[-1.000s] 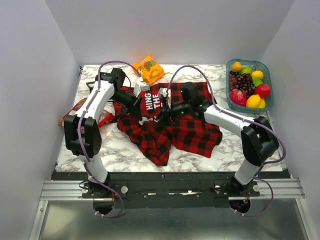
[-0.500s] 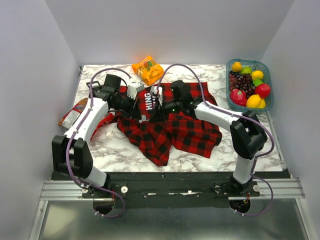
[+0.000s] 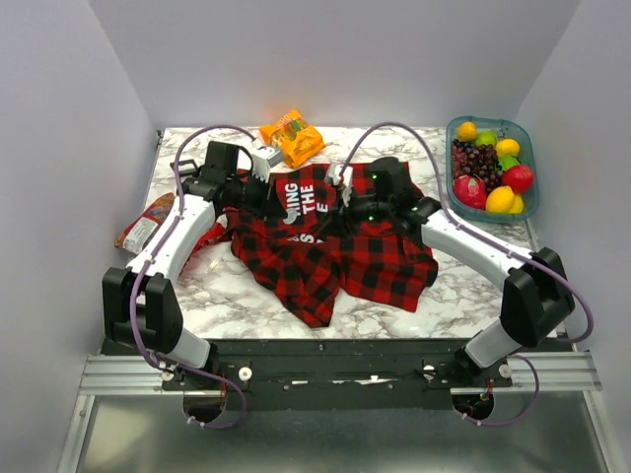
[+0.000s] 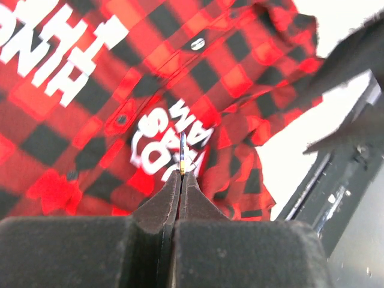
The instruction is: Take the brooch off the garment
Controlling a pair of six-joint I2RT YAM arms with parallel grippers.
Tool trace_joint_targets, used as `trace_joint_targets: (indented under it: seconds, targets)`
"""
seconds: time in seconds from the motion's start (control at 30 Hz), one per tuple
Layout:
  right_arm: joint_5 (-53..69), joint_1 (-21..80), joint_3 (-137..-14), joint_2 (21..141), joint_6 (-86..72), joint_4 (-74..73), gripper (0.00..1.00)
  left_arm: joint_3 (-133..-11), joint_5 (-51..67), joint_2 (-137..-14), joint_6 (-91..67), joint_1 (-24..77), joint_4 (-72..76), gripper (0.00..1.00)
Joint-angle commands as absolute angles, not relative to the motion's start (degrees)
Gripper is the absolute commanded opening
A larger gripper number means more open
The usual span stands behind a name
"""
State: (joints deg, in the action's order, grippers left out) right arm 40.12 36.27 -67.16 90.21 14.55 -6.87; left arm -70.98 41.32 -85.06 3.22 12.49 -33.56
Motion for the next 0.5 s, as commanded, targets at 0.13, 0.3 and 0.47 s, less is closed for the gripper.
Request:
trace_joint_targets:
  seconds: [0.13, 0.3, 0.47]
  targets:
    - [38.9, 33.0, -72.4, 87.3, 25.0, -12.7, 0.47, -82.3, 63.2, -91.7, 16.2, 12.7, -45.2, 0.00]
    - [41.2, 32.3, -76.9, 88.7, 25.5, -13.7, 0.45, -91.5, 67.6, -96.1, 22.7, 12.9, -55.9, 0.00]
    - [46.3, 31.8, -79.3, 91.0, 23.3, -14.0, 0.43, -92.5, 67.2, -96.2, 24.0, 13.7, -55.9, 0.00]
